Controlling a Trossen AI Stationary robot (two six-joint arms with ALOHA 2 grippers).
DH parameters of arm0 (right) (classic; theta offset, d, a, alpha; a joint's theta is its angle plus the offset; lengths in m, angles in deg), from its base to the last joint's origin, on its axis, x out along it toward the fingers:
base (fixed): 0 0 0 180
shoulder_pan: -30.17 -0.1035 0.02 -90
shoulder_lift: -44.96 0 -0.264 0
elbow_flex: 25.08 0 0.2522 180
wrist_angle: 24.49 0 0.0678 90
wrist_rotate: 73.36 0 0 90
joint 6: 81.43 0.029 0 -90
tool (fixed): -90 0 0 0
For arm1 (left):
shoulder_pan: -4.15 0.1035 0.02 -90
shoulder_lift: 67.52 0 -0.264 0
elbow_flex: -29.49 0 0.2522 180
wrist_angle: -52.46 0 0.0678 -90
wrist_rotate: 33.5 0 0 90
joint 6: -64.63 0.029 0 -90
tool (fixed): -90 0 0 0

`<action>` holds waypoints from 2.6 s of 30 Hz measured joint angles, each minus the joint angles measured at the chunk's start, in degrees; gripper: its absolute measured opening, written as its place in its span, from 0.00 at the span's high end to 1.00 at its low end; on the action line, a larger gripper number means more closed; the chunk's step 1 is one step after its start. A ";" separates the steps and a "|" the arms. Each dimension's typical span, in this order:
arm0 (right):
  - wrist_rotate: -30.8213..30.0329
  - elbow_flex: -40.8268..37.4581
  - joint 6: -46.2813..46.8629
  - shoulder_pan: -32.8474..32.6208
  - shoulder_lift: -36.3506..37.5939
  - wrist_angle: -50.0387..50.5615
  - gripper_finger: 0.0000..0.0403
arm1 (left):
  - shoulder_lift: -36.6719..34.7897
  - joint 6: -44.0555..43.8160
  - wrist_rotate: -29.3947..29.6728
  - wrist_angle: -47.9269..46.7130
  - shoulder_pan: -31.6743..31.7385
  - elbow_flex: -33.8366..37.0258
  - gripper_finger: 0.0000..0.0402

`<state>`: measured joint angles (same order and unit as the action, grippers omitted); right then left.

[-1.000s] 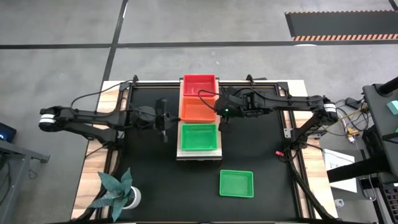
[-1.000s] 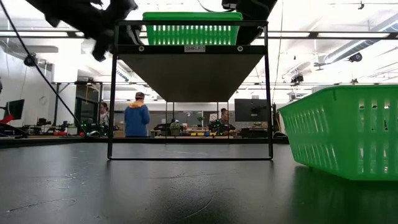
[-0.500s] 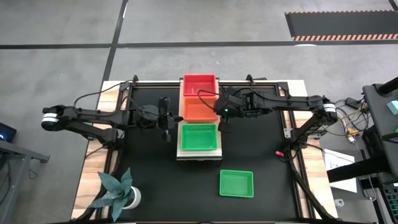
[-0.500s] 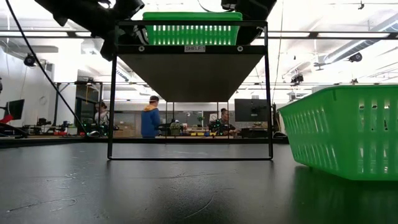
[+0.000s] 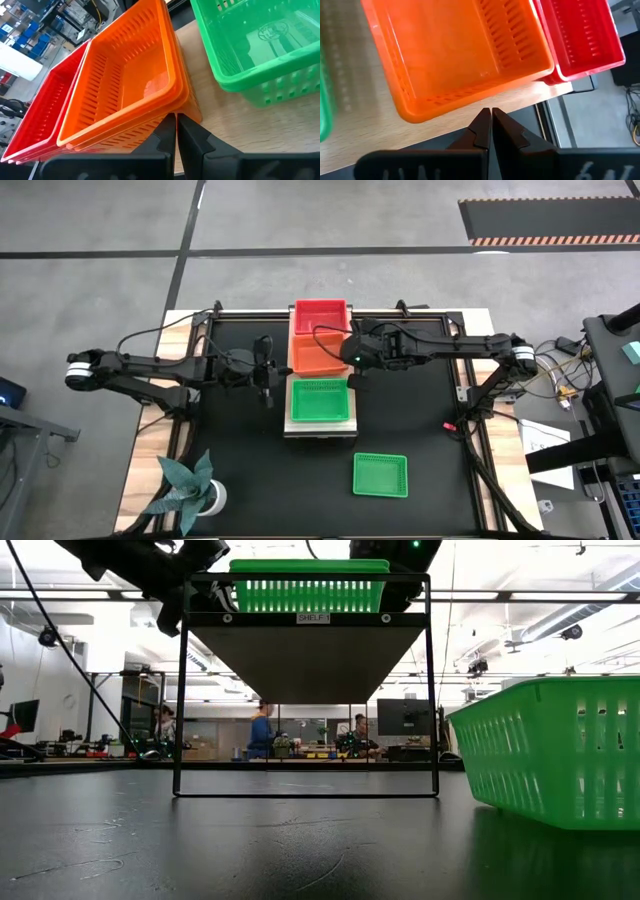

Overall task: Stack baskets on shelf by color
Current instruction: Stack the orange bin on the orange bins on the shelf, then stack the green bin on the green bins on the shelf

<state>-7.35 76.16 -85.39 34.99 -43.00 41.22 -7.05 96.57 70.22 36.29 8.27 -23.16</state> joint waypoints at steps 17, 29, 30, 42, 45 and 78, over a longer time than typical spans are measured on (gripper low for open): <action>4.72 0.00 -0.07 -1.50 0.20 -0.15 0.98 | 0.58 -0.02 2.11 0.52 0.14 0.00 1.00; 4.48 0.00 0.50 -1.55 0.20 -0.07 0.98 | 0.66 -0.02 2.21 0.67 0.31 0.00 1.00; 4.46 0.00 0.52 -1.55 0.20 -0.04 0.98 | 0.66 -0.02 2.21 0.70 0.31 0.02 1.00; 4.33 0.00 0.34 -1.51 0.22 0.07 0.98 | 0.74 -0.04 1.64 1.15 0.32 0.02 1.00; 4.35 0.00 0.34 -1.52 0.24 0.11 0.98 | 0.76 -0.04 1.60 1.09 0.33 0.04 1.00; 2.85 2.80 10.35 -4.40 4.48 11.50 0.98 | -3.54 -3.22 3.10 -3.39 0.33 0.78 1.00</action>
<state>-4.50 78.96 -75.04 30.60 -38.52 52.72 -10.60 93.35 73.32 32.90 8.60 -22.38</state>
